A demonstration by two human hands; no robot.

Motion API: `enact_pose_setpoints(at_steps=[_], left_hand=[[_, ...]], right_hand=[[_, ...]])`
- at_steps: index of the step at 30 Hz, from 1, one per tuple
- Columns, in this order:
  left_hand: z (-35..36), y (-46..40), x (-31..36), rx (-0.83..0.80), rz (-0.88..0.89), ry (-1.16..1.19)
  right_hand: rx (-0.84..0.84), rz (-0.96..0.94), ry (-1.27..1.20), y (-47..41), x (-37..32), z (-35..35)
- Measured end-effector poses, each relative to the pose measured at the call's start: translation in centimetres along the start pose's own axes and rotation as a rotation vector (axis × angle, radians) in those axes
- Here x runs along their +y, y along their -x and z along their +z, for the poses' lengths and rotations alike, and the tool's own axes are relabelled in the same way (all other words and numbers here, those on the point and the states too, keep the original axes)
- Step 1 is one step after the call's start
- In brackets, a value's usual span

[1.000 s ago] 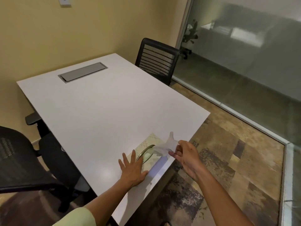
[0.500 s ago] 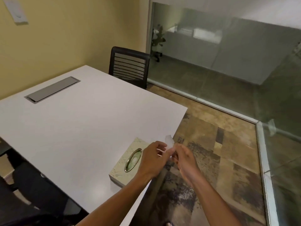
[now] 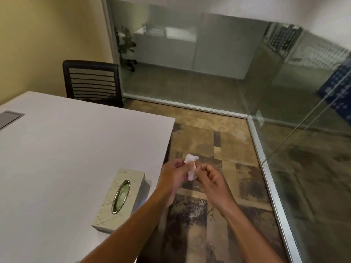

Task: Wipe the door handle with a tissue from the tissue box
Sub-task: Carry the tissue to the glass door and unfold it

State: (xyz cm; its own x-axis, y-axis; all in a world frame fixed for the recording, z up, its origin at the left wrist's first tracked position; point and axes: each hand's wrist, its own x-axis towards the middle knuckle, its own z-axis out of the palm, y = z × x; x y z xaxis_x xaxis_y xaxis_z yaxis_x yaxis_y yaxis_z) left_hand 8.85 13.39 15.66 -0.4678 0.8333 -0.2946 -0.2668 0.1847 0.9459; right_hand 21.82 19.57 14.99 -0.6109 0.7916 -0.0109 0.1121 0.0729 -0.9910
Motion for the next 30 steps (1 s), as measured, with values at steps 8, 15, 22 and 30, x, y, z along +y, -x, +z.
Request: enact_pose_setpoints(at_steps=[8, 15, 22, 30], left_hand=[[7.3, -1.8, 0.6, -0.146, -0.07, 0.013], [15.9, -0.5, 0.6, -0.31, 0.01, -0.173], [24.5, 2.5, 0.6, -0.53, 0.218, -0.38], [33.9, 5.5, 0.1, -0.651, 0.3, -0.424]], right_hand=[[0.184, 0.03, -0.002, 3.5, 1.4, -7.8], [0.39, -0.012, 0.034, 7.4, 1.3, -15.0], [0.537, -0.087, 0.168, 12.0, 1.1, -24.3], [0.703, -0.112, 0.048, 17.3, 0.7, -33.2]])
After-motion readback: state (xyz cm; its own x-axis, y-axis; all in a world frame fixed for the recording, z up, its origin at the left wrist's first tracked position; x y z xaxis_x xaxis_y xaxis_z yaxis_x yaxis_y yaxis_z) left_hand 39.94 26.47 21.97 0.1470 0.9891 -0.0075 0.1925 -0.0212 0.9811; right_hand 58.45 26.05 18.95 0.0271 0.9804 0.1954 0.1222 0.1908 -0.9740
